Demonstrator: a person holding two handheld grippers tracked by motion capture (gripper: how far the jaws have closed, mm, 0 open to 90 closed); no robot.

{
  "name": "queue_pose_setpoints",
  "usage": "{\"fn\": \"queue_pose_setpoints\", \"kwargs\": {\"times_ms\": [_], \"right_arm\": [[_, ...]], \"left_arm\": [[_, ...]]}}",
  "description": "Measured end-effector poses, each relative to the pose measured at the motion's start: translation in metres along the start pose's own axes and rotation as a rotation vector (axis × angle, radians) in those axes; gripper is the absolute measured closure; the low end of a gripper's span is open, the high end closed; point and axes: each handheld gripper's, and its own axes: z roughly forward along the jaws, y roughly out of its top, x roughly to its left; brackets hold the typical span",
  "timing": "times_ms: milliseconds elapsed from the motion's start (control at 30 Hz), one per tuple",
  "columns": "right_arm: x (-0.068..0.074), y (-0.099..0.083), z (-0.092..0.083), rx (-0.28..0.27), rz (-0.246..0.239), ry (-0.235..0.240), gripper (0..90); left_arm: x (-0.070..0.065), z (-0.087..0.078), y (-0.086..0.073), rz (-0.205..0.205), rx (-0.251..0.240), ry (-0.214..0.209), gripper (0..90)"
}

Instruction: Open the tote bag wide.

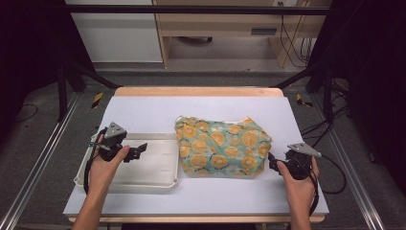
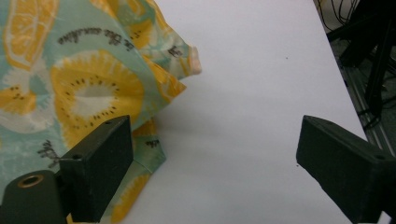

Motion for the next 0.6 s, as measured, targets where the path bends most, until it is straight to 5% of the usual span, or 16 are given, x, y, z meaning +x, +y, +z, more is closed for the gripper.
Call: {"fn": "queue_pose_setpoints", "kwargs": {"times_ms": [467,600], "right_arm": [[0.011,0.004,-0.005,-0.023,-0.036,0.043,23.0],[0.012,0.022,-0.007,-0.010,-0.048,0.090,28.1]], "left_arm": [[-0.001,-0.003,-0.001,0.019,-0.024,0.019,6.1],[-0.002,0.002,-0.006,0.038,-0.026,0.034,5.9]]}}
